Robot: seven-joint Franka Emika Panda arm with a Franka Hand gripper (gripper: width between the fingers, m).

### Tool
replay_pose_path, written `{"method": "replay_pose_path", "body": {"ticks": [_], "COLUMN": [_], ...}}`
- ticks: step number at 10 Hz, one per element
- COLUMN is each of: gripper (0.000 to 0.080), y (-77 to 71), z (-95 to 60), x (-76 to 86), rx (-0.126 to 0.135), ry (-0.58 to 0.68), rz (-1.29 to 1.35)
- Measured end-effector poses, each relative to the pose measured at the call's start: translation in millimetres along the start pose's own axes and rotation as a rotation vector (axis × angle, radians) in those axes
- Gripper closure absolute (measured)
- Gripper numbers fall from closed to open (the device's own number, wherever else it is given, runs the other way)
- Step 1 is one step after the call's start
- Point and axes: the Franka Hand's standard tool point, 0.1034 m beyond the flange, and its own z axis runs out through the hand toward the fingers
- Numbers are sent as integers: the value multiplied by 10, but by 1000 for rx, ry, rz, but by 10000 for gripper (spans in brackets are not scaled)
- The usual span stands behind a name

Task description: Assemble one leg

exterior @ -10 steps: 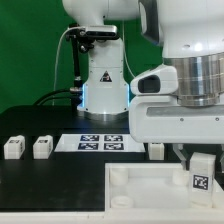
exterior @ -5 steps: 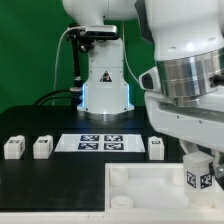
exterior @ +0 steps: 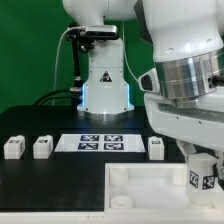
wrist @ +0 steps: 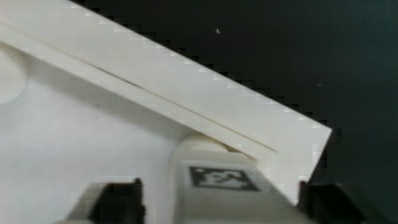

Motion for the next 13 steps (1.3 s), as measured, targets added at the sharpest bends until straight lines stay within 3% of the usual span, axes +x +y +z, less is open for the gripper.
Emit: {"method": "replay_pose_path", "body": {"ticks": [1,3,6,7,9,11,12,13], "gripper": [208,162,151,151,151,372,372,501], "y": [9,1,16,0,-4,-4,-2,6], "z": [-1,-29,-13,-25,-29,-29,-28,-29], "x": [12,17,35,74,85,84,83,98], "rx": [-14,-30,-40,-76,-84,-82,-77,-76], "ry": [15,31,29,48,51,52,55,59], "rz": [-221,-542,-758,-991,-1091,-1059,-938,-853]}}
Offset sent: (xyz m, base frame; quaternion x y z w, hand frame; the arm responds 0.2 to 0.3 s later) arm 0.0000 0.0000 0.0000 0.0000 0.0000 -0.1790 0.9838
